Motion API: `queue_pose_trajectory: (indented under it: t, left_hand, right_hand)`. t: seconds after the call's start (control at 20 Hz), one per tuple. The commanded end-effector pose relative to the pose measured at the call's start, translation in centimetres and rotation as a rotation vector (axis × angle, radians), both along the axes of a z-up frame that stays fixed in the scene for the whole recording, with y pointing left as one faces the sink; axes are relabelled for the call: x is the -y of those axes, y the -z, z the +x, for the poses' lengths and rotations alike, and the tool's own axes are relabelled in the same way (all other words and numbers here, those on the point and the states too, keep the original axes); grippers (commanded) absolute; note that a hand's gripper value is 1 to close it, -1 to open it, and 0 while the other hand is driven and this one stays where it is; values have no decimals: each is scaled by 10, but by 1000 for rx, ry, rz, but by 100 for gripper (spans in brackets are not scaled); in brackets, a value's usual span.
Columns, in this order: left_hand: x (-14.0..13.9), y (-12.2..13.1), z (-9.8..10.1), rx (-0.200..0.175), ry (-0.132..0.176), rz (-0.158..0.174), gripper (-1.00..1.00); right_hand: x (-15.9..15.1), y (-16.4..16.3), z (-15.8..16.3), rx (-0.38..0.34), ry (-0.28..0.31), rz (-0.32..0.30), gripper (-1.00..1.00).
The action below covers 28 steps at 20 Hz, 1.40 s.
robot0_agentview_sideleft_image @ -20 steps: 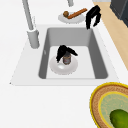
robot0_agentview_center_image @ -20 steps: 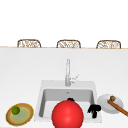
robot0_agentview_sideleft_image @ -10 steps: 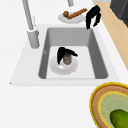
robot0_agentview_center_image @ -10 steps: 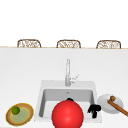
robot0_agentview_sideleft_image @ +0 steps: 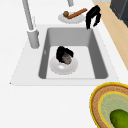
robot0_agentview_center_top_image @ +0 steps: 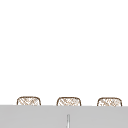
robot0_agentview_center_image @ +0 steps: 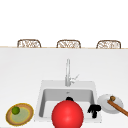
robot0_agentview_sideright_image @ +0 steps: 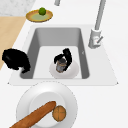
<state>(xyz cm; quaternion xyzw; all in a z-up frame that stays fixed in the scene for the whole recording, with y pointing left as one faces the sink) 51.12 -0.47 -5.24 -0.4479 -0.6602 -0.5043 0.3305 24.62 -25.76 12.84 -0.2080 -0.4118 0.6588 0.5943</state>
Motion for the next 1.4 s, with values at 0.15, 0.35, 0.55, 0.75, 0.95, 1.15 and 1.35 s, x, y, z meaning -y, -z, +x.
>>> queue_pose_trajectory:
  t: [0.15, 0.35, 0.55, 0.75, 0.95, 1.15, 1.35]
  left_hand:
    - [-18, -25, 0, 21, -13, 3, 100]
    - [-47, -46, -1, 15, -37, 3, 100]
    - [-70, -64, -1, 18, -53, 1, 100]
    - [-87, -91, -3, 33, -50, 6, 100]
    - [-97, -120, -2, 63, -41, -1, 100]
    - [-105, -149, -3, 69, -35, 1, 100]
    - [-126, -177, -14, 0, -44, 15, 100]
  right_hand:
    - [0, 0, 0, 0, 0, 0, 0]
    - [0, 0, 0, 0, 0, 0, 0]
    - [0, 0, 0, 0, 0, 0, 0]
    - [0, 0, 0, 0, 0, 0, 0]
    - [0, 0, 0, 0, 0, 0, 0]
    - [0, 0, 0, 0, 0, 0, 0]
    - [0, 0, 0, 0, 0, 0, 0]
